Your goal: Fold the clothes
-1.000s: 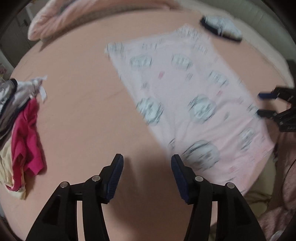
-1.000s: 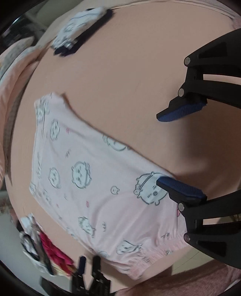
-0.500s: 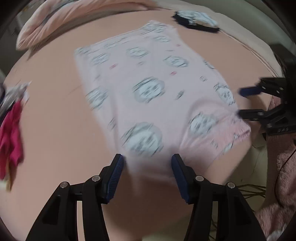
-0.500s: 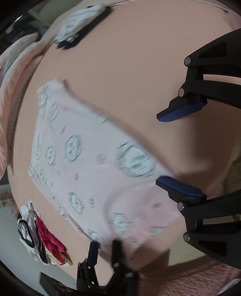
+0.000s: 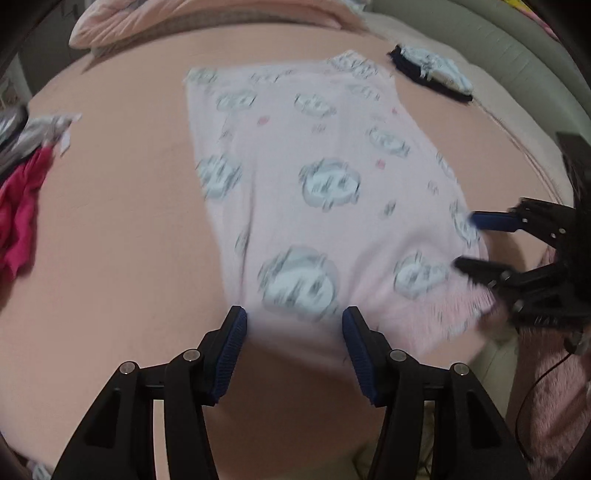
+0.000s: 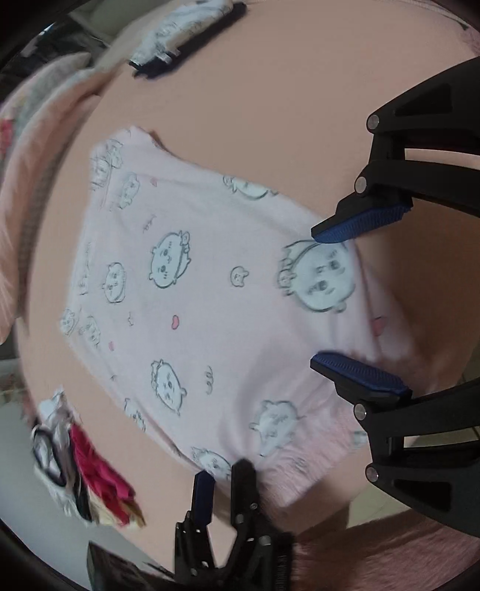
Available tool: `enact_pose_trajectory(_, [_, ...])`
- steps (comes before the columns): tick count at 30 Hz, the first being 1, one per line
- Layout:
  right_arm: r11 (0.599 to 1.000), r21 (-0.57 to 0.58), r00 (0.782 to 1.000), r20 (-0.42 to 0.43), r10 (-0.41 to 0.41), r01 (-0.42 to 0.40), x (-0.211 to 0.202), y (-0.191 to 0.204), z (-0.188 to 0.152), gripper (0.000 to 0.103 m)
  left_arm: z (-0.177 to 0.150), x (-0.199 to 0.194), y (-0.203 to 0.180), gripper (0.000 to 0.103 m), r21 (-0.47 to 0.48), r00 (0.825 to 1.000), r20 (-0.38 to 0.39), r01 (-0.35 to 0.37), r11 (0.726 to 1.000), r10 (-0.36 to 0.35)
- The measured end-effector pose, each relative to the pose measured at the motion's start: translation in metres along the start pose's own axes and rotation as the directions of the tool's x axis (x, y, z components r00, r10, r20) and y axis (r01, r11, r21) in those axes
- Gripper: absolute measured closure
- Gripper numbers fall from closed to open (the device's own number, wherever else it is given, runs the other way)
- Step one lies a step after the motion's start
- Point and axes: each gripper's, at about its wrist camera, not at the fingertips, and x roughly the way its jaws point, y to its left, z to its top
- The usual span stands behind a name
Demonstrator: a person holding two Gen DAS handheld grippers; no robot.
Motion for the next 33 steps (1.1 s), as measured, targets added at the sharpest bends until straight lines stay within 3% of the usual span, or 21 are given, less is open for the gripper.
enact_pose_trajectory(3, [0.990, 0.109, 0.996, -0.016, 0.088, -0.086, -0.013, -0.025, -0.018, 0.042, -0.007, -0.011, 0.013, 0.051, -0.089, 1.000, -0.001, 0.009, 0.996, -0.010])
enact_pose_trajectory(5, [0.980, 0.172, 0.995, 0.002, 0.101, -0.099, -0.020, -0.038, -0.020, 0.042, -0.008, -0.017, 0.019, 0.052, -0.164, 0.998, 0.032, 0.052, 0.985, -0.047])
enact_pose_trajectory(7, [0.967, 0.228, 0.993, 0.039, 0.111, -0.117, -0.029, -0.048, -0.018, 0.042, -0.006, -0.023, 0.026, 0.052, -0.259, 0.986, 0.099, 0.153, 0.954, -0.131])
enact_pose_trajectory(9, [0.950, 0.273, 0.987, 0.100, 0.126, -0.149, -0.038, -0.055, -0.011, 0.042, -0.003, -0.027, 0.028, 0.052, -0.329, 0.956, 0.184, 0.279, 0.902, -0.228])
enact_pose_trajectory(10, [0.954, 0.260, 0.986, 0.108, 0.125, -0.150, -0.038, -0.051, -0.005, 0.042, 0.002, -0.023, 0.024, 0.052, -0.339, 0.953, 0.188, 0.289, 0.895, -0.237])
enact_pose_trajectory(13, [0.978, 0.176, 0.990, 0.107, 0.091, -0.109, -0.029, -0.032, 0.017, 0.042, 0.006, -0.002, 0.006, 0.052, -0.307, 0.984, 0.110, 0.165, 0.937, -0.137])
enact_pose_trajectory(15, [0.995, 0.090, 0.999, -0.001, 0.037, -0.036, -0.006, -0.019, 0.020, 0.042, 0.000, 0.012, 0.001, 0.052, -0.295, 0.992, 0.043, 0.124, 0.948, -0.116])
enact_pose_trajectory(16, [0.998, 0.059, 0.999, -0.050, 0.002, 0.001, 0.004, -0.017, 0.011, 0.041, -0.004, 0.009, 0.003, 0.052, -0.299, 0.990, 0.053, 0.140, 0.944, -0.130])
enact_pose_trajectory(17, [0.999, 0.051, 1.000, -0.014, -0.009, 0.010, -0.001, -0.017, 0.003, 0.041, -0.009, 0.006, 0.008, 0.052, -0.319, 0.986, 0.053, 0.166, 0.933, -0.157])
enact_pose_trajectory(21, [0.985, 0.162, 0.998, -0.038, 0.059, -0.052, -0.017, -0.041, -0.019, 0.041, -0.026, -0.005, 0.025, 0.052, -0.424, 0.965, 0.086, 0.260, 0.867, -0.247])
enact_pose_trajectory(24, [0.948, 0.290, 0.991, 0.016, 0.131, -0.130, -0.029, -0.062, -0.025, 0.041, -0.030, -0.011, 0.034, 0.052, -0.507, 0.921, 0.174, 0.387, 0.770, -0.348])
enact_pose_trajectory(27, [0.886, 0.393, 0.969, 0.072, 0.237, -0.246, -0.030, -0.073, -0.026, 0.041, -0.032, -0.005, 0.026, 0.052, -0.532, 0.912, 0.186, 0.406, 0.743, -0.365])
enact_pose_trajectory(29, [0.871, 0.408, 0.959, 0.049, 0.279, -0.274, -0.021, -0.068, -0.027, 0.041, -0.033, 0.003, 0.014, 0.052, -0.524, 0.923, 0.159, 0.379, 0.763, -0.349])
enact_pose_trajectory(33, [0.905, 0.361, 0.973, 0.051, 0.223, -0.226, -0.015, -0.052, -0.025, 0.039, -0.029, 0.010, -0.005, 0.052, -0.487, 0.934, 0.148, 0.356, 0.798, -0.326])
